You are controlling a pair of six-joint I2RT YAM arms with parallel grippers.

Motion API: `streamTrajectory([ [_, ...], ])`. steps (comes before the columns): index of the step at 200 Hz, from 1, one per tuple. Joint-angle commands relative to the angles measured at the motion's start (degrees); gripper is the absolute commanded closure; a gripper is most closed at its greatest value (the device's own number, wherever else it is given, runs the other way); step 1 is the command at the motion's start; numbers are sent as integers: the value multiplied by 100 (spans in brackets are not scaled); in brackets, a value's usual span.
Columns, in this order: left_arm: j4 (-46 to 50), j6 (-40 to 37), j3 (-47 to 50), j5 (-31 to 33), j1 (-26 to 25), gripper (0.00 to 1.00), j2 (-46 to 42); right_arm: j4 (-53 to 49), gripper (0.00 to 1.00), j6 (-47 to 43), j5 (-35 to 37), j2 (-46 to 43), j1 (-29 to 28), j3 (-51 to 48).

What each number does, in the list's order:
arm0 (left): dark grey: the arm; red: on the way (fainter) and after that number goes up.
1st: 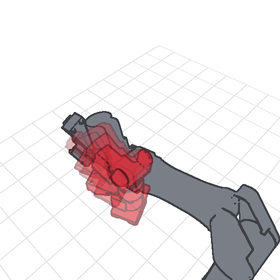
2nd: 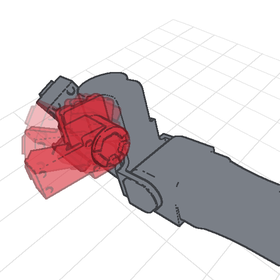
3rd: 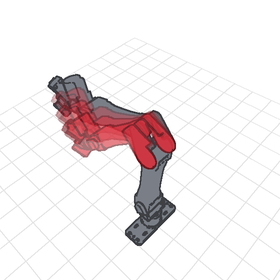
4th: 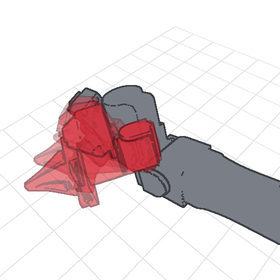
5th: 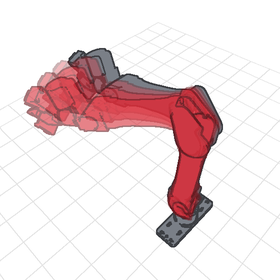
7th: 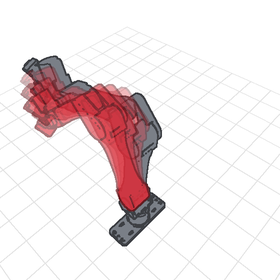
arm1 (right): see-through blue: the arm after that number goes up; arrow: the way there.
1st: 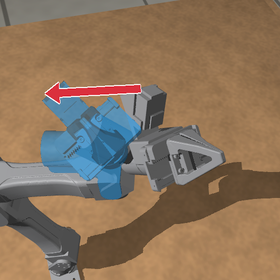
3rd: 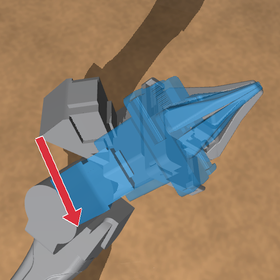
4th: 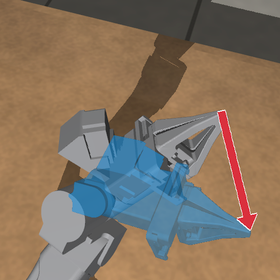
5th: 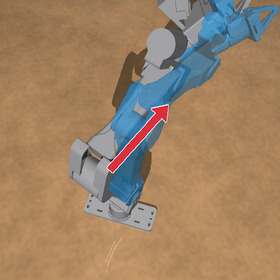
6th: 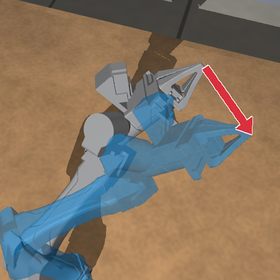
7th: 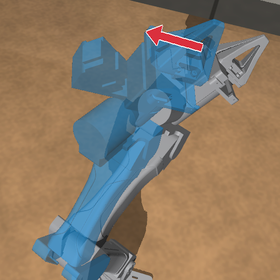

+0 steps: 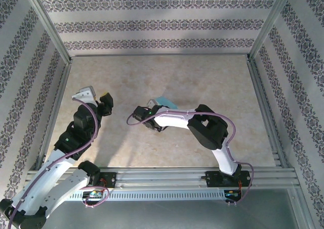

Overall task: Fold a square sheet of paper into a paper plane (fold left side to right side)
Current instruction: Turn over the paper at the center of the table.

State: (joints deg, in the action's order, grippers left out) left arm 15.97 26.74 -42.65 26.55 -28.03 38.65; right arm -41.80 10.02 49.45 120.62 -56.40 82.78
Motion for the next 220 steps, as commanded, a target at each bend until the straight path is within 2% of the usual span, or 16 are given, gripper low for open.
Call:
streamTrajectory([
  [1, 73, -73, -110, -138, 55, 40, 66, -144, 73, 212, -399, -44, -30, 159],
  [59, 91, -99, -318, -626, 61, 36, 407, -84, 38, 588, -1450, -676, 67, -56],
  [85, -26, 13, -312, -865, 57, 33, 587, 20, 26, 774, -1813, -1206, 167, -412],
  [152, -461, 456, -207, -1631, 80, 32, 1145, 575, 8, 966, -2542, -3133, 860, -1711],
  [183, -873, 728, -64, -2075, 94, 33, 1491, 1069, 2, 1056, -3053, -4170, 1440, -2394],
  [195, -1060, 820, -27, -2398, 93, 33, 1716, 1322, 2, 1186, -3432, -4580, 1749, -2694],
  [220, -1499, 1139, 13, -2981, 85, 34, 2307, 2126, 2, 1774, -4811, -5464, 2652, -3451],
])
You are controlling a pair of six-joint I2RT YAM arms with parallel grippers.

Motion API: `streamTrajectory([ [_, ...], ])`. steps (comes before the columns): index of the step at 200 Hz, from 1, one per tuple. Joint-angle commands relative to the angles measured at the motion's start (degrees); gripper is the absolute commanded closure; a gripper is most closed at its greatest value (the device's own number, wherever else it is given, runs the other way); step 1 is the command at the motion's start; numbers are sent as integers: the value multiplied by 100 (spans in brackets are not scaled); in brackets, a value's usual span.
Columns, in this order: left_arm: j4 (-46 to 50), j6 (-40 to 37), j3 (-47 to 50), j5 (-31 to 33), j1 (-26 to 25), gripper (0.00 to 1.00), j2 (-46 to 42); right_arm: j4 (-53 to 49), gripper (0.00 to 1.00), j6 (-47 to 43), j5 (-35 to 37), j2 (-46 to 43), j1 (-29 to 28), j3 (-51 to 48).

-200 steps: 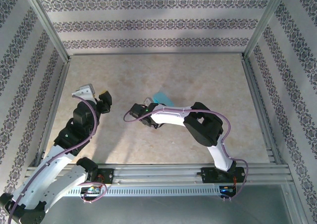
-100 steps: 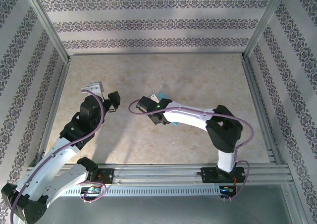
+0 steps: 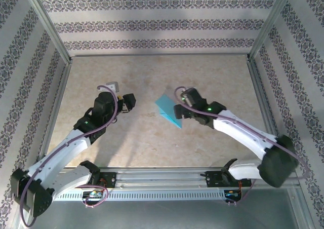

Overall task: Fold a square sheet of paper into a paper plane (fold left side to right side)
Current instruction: Turn over the paper at the center of the table, then fold the wing for the fifth time at the center of the table.

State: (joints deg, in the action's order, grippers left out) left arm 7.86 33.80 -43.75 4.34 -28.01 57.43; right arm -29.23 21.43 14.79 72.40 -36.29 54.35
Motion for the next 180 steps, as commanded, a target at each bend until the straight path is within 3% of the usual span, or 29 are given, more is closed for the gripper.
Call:
streamTrajectory([
  [1, -710, 447, 130, -782, 84, 34, 459, 912, 2, 669, -1403, -676, 676, -644],
  [35, -1261, 946, 107, -1403, 78, 36, 1391, 2167, 2, 1618, -2706, -1552, 1871, -1786],
  [68, -1656, 1262, -73, -1957, 46, 37, 2290, 2551, 2, 1977, -3496, -1850, 2726, -2373],
  [153, -3457, 2319, -579, -2726, -65, 41, 4346, 2739, 2, 2242, -3764, -2086, 3003, -2671],
  [180, -3564, 2467, -761, -2696, -73, 41, 4752, 2730, 2, 2268, -3792, -2139, 3030, -2674],
])
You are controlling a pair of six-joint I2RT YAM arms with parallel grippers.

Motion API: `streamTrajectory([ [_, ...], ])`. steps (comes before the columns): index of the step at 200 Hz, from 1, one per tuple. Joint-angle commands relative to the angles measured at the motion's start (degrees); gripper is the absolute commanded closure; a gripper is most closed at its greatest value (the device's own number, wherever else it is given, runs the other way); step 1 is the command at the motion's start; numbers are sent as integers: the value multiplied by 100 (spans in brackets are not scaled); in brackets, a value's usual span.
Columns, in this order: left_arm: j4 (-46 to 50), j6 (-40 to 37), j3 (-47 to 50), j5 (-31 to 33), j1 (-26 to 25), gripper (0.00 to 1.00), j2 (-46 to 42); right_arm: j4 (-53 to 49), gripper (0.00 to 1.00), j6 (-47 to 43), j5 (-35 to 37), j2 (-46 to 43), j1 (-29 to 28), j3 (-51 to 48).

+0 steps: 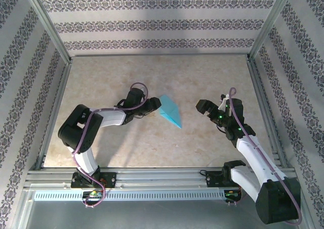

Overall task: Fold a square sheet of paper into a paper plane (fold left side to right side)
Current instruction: Fold the wing for the fifth time at the center of the table.

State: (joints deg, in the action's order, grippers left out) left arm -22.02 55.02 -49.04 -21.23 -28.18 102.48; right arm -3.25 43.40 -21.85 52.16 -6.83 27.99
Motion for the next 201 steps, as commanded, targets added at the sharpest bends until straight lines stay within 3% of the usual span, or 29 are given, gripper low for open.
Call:
streamTrajectory([
  [1, -580, 348, -239, -137, -56, 41, 260, 127, 2, 72, -132, -117, 85, -38],
  [46, -681, 422, -520, -252, -64, 56, 706, 61, 2, 46, -121, -234, 145, -76],
  [81, -548, 244, -598, -257, -69, 82, 723, 127, 4, -66, -276, -213, 200, -78],
  [116, -715, -197, -280, -436, -19, 99, 262, 225, 9, -555, -1041, 139, 244, 243],
  [155, -953, -884, 346, -1149, 242, 100, -704, 219, 12, -1249, -2275, 746, 244, 791],
  [201, -1079, -1528, 895, -2416, 636, 100, -2104, 376, 5, -1708, -3171, 1395, 161, 1148],
])
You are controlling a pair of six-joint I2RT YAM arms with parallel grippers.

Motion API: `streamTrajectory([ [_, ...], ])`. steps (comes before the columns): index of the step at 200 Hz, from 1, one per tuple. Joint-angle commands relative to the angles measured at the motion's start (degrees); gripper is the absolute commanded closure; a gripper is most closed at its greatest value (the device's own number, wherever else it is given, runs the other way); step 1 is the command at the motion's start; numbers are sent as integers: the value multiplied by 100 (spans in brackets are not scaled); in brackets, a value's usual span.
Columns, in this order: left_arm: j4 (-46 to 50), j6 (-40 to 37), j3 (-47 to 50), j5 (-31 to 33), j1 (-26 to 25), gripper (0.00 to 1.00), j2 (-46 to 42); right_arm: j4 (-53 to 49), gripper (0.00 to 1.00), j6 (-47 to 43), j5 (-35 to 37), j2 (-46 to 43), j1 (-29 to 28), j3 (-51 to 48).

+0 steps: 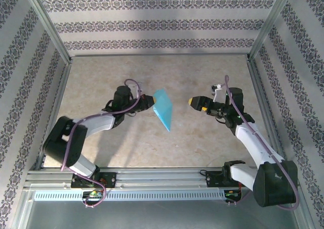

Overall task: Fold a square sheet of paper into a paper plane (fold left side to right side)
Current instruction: Fold the wing for the fifth time at the center of the table.

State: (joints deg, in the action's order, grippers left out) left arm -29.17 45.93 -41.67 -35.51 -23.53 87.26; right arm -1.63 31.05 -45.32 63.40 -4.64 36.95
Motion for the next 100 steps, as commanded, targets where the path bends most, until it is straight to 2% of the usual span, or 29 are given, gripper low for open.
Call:
streamTrajectory([
  [1, -359, -633, 159, -1017, 176, 100, -607, 219, 4, -484, -844, 288, -60, 260],
  [37, 154, -1077, 34, -1918, 230, 100, -1149, 429, 3, -704, -1559, 809, -536, 538],
  [69, 288, -1057, -101, -2362, 224, 100, -1196, 400, 12, -935, -1839, 1172, -1102, 803],
  [100, 463, -1064, -170, -2452, 220, 100, -1147, 319, 22, -964, -1881, 1421, -1428, 1054],
])
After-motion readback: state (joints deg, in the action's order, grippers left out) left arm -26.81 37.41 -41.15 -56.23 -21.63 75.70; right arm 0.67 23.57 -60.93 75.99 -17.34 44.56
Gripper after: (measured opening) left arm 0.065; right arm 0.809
